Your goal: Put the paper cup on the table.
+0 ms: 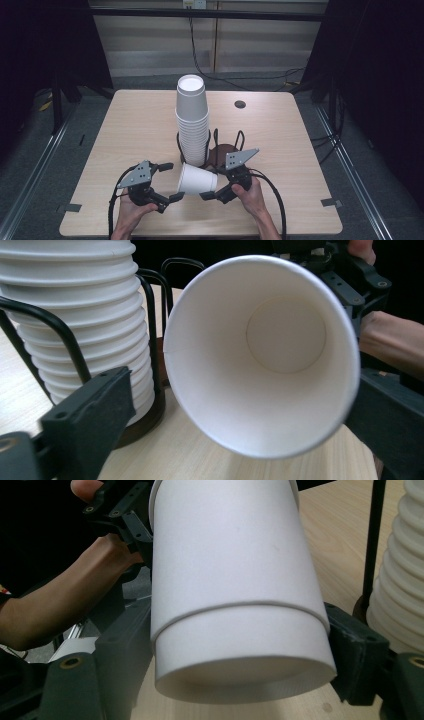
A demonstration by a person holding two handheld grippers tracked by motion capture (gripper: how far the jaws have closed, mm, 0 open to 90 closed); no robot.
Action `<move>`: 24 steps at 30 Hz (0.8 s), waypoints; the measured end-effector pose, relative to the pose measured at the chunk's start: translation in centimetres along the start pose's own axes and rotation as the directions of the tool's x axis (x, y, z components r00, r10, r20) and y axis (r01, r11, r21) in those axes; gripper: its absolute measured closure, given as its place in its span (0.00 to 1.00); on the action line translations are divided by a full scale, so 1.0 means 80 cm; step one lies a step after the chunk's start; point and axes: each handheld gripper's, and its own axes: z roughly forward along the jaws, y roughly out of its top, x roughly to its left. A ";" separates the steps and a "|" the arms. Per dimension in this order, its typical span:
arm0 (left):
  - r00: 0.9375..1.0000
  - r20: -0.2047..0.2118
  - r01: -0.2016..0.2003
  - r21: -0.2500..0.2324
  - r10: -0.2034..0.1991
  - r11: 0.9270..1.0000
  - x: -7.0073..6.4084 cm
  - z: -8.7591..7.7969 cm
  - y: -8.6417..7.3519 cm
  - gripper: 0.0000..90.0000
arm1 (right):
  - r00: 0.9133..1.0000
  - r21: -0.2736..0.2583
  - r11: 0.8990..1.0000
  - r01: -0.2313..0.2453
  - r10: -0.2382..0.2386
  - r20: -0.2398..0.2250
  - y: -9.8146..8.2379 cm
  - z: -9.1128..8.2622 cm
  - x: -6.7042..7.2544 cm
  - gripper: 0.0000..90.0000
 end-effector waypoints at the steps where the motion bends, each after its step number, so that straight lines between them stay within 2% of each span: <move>1: 1.000 0.007 -0.004 -0.001 0.004 1.000 0.000 0.001 0.000 0.01 | 1.000 -0.003 1.000 0.003 -0.003 -0.001 0.000 0.000 0.000 0.25; 9: 0.999 0.045 0.008 -0.012 -0.008 1.000 -0.002 0.013 0.002 0.00 | 1.000 0.000 1.000 0.022 -0.022 -0.012 0.005 0.003 0.004 0.25; 14: 0.997 0.074 0.009 0.000 -0.009 1.000 -0.001 0.020 0.002 0.00 | 0.999 0.013 0.999 0.032 -0.032 -0.010 0.006 0.006 0.005 0.25; 18: 0.996 0.091 0.025 -0.021 -0.023 0.999 -0.001 0.022 0.002 0.02 | 0.999 0.006 0.999 0.033 -0.033 -0.014 0.006 0.006 0.004 0.25; 24: 0.996 0.091 0.020 -0.018 -0.018 1.000 -0.001 0.023 0.004 0.02 | 0.999 -0.001 0.999 0.039 -0.039 -0.021 0.006 0.006 0.004 0.25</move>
